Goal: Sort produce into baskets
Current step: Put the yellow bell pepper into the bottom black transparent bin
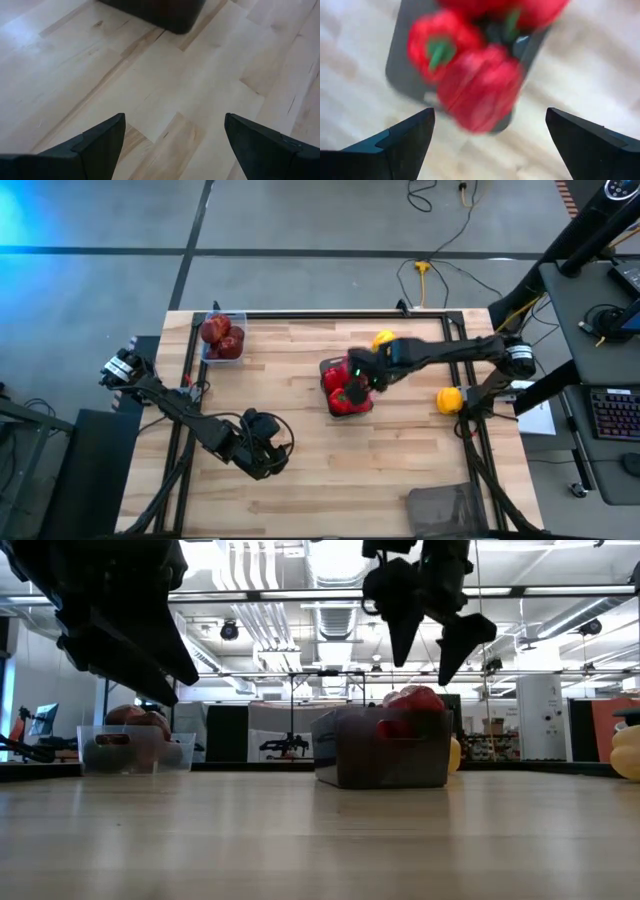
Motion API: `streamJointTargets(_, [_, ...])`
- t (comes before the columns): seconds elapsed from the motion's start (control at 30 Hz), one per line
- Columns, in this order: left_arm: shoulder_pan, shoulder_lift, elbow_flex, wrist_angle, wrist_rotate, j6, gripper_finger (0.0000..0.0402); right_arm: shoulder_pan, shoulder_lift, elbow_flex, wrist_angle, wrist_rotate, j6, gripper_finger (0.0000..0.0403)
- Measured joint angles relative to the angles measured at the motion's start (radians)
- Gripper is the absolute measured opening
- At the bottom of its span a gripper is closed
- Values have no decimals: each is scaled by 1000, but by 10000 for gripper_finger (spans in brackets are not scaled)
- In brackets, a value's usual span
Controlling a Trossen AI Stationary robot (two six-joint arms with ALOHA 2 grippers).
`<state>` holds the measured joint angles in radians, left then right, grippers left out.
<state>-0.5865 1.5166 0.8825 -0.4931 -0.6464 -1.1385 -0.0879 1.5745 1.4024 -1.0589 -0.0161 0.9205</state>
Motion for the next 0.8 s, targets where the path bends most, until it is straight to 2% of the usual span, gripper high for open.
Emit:
streamJointTargets(0.2, [0,0,2,29,0,0,323,-211,-35,-33,-10,110,-95,374])
streamJointTargets(0.37, [0,0,2,32,0,-12,323,-377,19,-33,-12,126,-172,375])
streamJointTargets(0.57, [3,0,6,38,-5,-34,323,-491,69,-35,20,171,78,375])
streamJointTargets(0.67, [11,-5,8,41,-49,-27,323,-512,87,-35,78,175,193,375])
streamJointTargets(0.8, [16,-7,8,41,-105,-7,323,-529,129,-35,68,176,336,375])
